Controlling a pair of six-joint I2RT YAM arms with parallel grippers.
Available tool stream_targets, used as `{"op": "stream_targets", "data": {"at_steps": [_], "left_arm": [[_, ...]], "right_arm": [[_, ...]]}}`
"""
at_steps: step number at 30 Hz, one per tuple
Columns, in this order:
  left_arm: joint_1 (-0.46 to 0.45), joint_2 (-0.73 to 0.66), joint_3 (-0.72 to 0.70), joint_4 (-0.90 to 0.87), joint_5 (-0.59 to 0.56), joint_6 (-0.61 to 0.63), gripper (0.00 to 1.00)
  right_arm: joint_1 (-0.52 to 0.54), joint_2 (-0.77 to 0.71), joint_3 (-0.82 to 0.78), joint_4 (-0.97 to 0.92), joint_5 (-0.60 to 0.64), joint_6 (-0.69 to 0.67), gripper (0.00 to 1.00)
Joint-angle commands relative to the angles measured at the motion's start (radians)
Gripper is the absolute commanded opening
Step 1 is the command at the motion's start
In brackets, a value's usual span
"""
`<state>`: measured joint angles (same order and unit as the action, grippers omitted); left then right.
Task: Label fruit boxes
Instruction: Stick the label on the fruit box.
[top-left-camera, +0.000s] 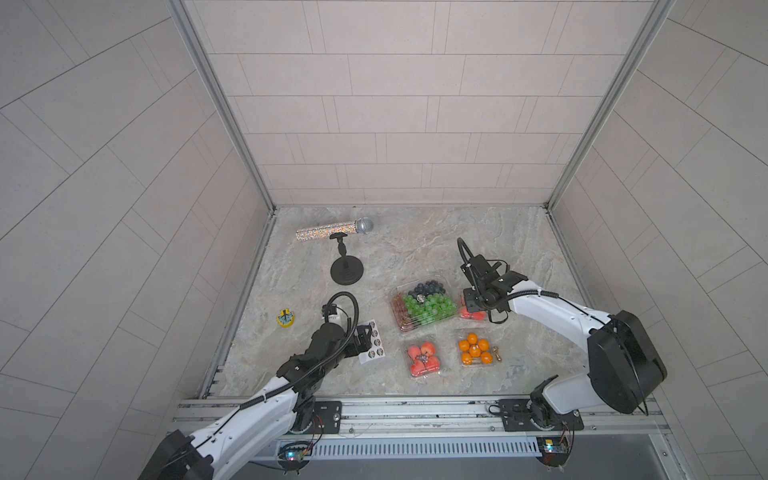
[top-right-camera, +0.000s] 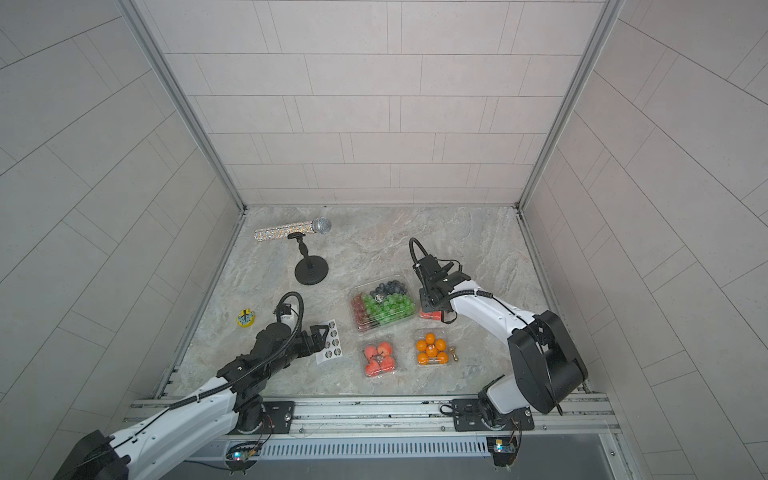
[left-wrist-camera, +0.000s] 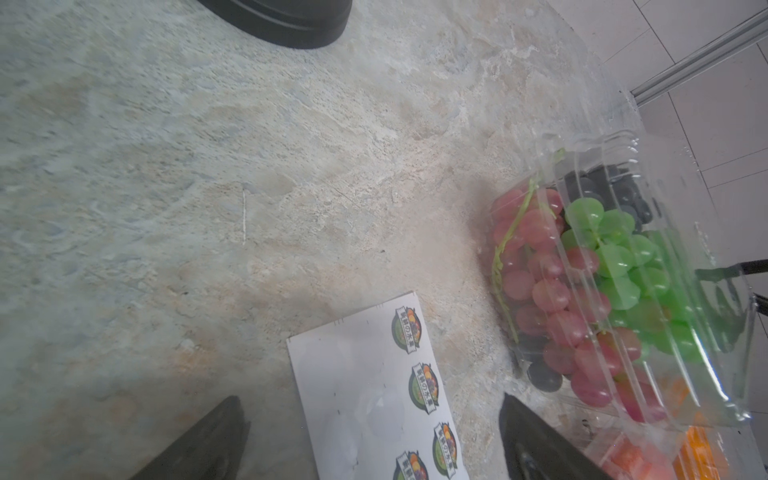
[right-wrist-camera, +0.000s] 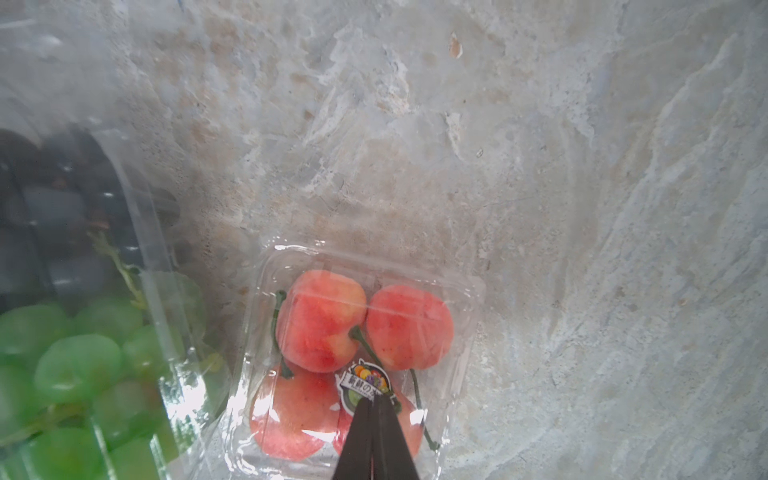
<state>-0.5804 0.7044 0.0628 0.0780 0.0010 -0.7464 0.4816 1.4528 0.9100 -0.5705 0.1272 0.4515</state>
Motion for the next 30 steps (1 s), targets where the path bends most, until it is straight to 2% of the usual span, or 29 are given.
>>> {"op": "stream_targets", "data": {"at_steps": [1,8,14,21,24,25,26,27,30], "left_arm": [[0.001,0.001,0.013,-0.066,-0.013,0.005,1.00],[0.001,-0.015,0.009,-0.069,0.004,0.007,1.00],[0.001,-0.037,0.006,-0.083,0.004,0.007,1.00],[-0.001,-0.043,0.006,-0.096,-0.008,0.003,1.00],[-0.034,-0.038,0.029,-0.159,-0.097,-0.007,1.00],[-0.058,-0.035,0.045,-0.196,-0.152,-0.010,1.00],[-0.094,-0.031,0.064,-0.232,-0.213,-0.012,1.00],[-0.134,-0.023,0.085,-0.268,-0.281,-0.018,1.00],[-0.245,0.010,0.118,-0.290,-0.403,-0.058,1.00]], "right_arm": [[-0.014,0.007,-0.009,0.023,0.004,0.003,0.03],[-0.015,0.060,-0.012,0.027,-0.070,-0.003,0.02],[-0.012,0.067,-0.013,0.009,-0.063,0.003,0.06],[0.005,0.050,-0.003,-0.009,-0.058,0.004,0.34],[0.014,-0.013,0.000,-0.025,-0.031,0.018,0.45],[0.022,-0.042,0.002,-0.030,-0.014,0.025,0.52],[0.030,-0.086,-0.001,-0.034,0.009,0.034,0.65],[0.037,-0.127,-0.010,-0.032,0.025,0.046,0.98],[0.040,-0.231,-0.040,0.005,0.001,0.060,1.00]]}}
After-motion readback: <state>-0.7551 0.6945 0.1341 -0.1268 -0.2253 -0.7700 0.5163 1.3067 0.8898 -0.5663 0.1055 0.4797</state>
